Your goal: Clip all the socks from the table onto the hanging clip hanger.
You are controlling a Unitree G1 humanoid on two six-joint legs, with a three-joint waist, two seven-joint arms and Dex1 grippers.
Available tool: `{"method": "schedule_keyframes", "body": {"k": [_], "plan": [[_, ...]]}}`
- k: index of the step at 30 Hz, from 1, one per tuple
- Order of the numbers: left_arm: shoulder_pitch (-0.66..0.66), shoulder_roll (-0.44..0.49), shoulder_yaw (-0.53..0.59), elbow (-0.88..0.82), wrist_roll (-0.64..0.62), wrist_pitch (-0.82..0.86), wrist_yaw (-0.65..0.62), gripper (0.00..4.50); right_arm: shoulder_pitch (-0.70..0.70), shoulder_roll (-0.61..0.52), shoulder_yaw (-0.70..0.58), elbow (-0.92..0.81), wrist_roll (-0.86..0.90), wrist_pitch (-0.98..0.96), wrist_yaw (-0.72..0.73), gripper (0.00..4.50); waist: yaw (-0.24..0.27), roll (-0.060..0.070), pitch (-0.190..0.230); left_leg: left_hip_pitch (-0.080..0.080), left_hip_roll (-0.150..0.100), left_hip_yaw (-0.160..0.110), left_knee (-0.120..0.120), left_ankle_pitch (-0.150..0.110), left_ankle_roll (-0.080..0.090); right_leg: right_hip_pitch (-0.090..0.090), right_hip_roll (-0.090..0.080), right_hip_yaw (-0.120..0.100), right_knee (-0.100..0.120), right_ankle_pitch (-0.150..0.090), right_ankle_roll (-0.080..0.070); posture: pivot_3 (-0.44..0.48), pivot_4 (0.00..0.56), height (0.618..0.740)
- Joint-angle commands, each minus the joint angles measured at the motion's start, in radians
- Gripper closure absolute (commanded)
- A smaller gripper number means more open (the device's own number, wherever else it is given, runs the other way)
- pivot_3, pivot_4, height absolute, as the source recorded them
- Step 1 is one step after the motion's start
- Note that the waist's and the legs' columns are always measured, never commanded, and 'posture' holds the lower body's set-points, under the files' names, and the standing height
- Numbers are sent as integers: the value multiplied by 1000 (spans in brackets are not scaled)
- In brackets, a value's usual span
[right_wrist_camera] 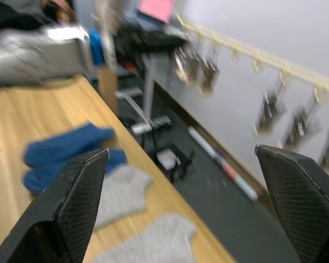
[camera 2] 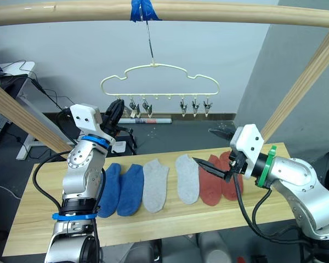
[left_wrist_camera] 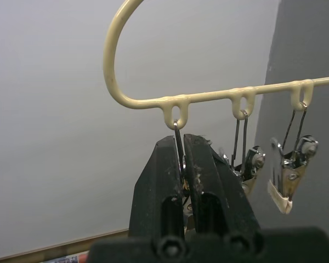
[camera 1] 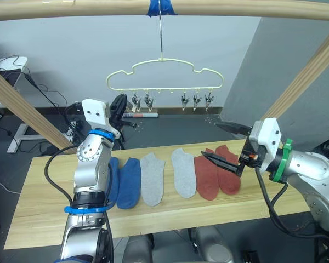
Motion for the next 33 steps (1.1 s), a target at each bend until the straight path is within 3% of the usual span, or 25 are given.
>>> {"method": "schedule_keyframes", "body": {"k": [1, 8, 16, 21, 24, 33], "plan": [[10, 20, 2, -80, -7, 25, -1, 4495, 47, 20, 27, 89, -120, 22, -102, 0, 1, 0, 0, -1, 0, 0, 0, 0, 0, -1, 0, 0, 0, 0, 0, -271, 278, 740], [32, 51, -3, -164, -17, 107, -20, 4495, 60, 179, 96, 419, -317, -96, -268, 0, 2, 1, 14, -1, 0, 0, 0, 0, 0, -1, -1, 0, 0, 0, 0, -240, 296, 740], [46, 97, 7, -230, -34, 194, -47, 4495, -161, 345, 43, 941, -381, -229, -386, 0, 4, 5, 32, -4, 0, 0, 0, 0, 0, -7, 0, 2, 3, 1, 0, -188, 316, 740], [57, 112, 13, -258, -43, 229, -56, 4495, -226, 383, 7, 1106, -379, -233, -405, 0, 22, 5, 33, -13, 0, 0, 1, 0, 0, -16, 0, 2, 5, 4, -4, -173, 317, 740], [62, 120, 16, -269, -52, 245, -63, 4500, -229, 401, -13, 1123, -371, -228, -409, 592, 26, 5, 33, -13, 0, 0, 1, 0, 0, -16, -1, 2, 5, 4, -4, -166, 313, 740], [61, 142, 25, -283, -91, 291, -81, 4500, -182, 435, -35, 1055, -374, -270, -392, 3814, 26, 5, 33, -12, 0, 1, 1, 0, 0, -16, -1, 2, 6, 4, -3, -170, 310, 740]]}}
